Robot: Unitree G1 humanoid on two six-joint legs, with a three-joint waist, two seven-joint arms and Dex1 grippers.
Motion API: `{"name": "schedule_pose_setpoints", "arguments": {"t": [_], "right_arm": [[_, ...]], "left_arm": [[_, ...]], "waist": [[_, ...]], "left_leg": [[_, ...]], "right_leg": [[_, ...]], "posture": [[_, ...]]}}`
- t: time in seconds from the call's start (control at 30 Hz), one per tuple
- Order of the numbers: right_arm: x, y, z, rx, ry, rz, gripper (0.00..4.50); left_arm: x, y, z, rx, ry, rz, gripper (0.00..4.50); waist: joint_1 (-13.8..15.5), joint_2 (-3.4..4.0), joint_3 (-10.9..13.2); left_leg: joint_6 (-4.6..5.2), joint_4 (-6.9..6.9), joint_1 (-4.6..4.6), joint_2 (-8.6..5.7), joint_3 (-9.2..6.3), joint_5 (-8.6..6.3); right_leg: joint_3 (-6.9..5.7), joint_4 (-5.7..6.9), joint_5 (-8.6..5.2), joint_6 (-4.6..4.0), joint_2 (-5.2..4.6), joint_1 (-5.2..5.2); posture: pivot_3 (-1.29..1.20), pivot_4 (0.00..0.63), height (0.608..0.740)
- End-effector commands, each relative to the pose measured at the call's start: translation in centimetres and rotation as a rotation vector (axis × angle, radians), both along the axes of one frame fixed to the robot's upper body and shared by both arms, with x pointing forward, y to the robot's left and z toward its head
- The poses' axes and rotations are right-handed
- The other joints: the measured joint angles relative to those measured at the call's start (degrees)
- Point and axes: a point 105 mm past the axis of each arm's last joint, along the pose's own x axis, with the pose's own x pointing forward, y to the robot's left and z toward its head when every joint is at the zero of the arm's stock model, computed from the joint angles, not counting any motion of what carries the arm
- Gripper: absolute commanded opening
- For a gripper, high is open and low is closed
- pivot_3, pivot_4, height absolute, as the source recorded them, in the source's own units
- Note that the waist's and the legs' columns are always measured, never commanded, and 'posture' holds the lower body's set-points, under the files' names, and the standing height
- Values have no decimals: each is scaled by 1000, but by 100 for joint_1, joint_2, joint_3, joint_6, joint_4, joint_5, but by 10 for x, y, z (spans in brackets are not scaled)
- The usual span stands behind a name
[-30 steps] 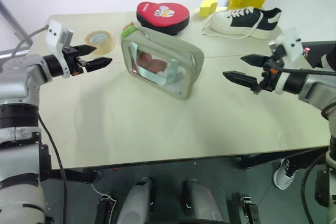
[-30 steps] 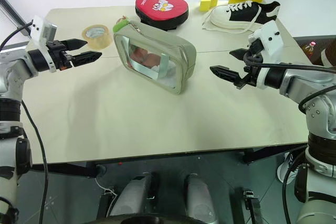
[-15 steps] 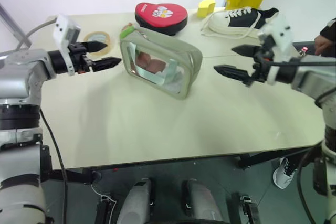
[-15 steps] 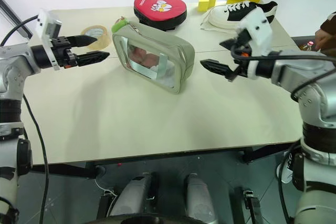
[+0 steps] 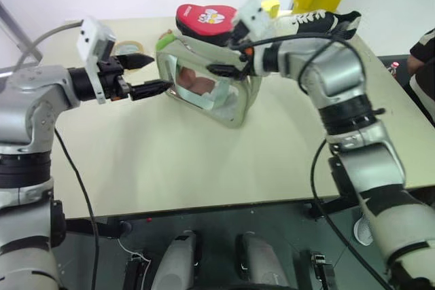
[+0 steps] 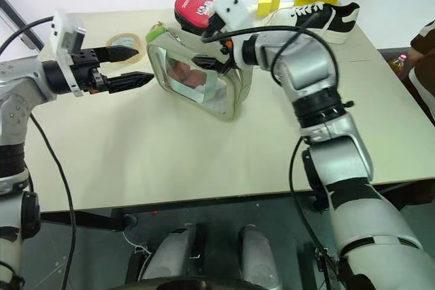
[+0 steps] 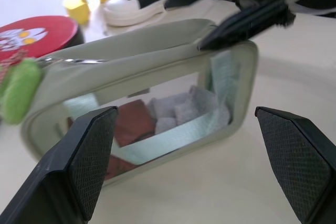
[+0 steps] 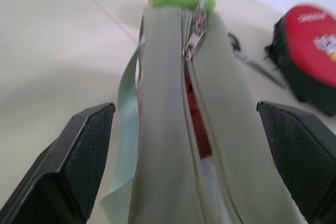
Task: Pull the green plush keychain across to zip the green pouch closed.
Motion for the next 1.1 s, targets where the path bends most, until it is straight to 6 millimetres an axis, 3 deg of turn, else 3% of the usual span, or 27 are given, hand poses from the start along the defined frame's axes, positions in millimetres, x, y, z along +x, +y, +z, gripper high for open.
{"name": "schedule_pose_setpoints", "arguments": {"t": [0.03,0.17,0.23,0.27,0.5,0.6,0.73,0.9,1.1], "right_arm": [[-2,15,11,-19,-36,60,4500],[2,18,-8,-134,-61,92,4500],[2,16,-15,-152,-45,109,3967],[2,16,-17,-160,-41,118,3643],[-3,17,-15,-227,-111,194,41],[-3,15,-8,-274,-197,232,41],[-5,4,14,-404,-466,318,41],[-13,-18,25,-418,-478,397,41],[-33,-35,-3,-426,-374,498,41]], "left_arm": [[-10,2,12,-5,-53,24,4455],[-14,3,8,-14,-49,49,4455],[-16,4,6,-15,-49,58,4500],[-16,4,6,-16,-49,61,4500],[-14,12,3,-20,-49,87,4500],[-11,11,1,-22,-47,86,4500],[-7,14,1,-23,-47,85,4500],[-4,21,1,-19,-50,91,4500],[-3,19,0,-27,-54,83,4500]], "waist": [[-4,0,0],[-23,0,0],[-27,0,0],[-27,0,0],[-20,0,0],[-14,0,0],[-10,-1,0],[-22,-1,1],[-15,-1,1]], "left_leg": [[0,-1,2,0,0,0],[-5,-1,14,0,-1,3],[-15,-1,20,0,-1,9],[-19,0,23,0,-1,11],[-19,-1,33,1,-2,26],[-20,-1,33,1,-2,26],[-20,-2,30,0,-1,26],[-20,-5,29,0,-1,27],[-20,-7,29,2,-2,26]], "right_leg": [[0,2,0,0,0,0],[-2,26,0,0,0,-2],[-2,35,0,-1,0,-2],[-2,39,0,-2,1,-2],[-2,47,8,-15,2,3],[-3,46,8,-15,2,3],[-5,42,8,-15,1,2],[-7,41,8,-14,3,0],[-6,39,8,-15,2,0]], "posture": [[0,150,740],[0,150,740],[0,150,740],[0,150,740],[0,150,740],[0,150,740],[0,150,740],[0,150,740],[0,150,740]]}}
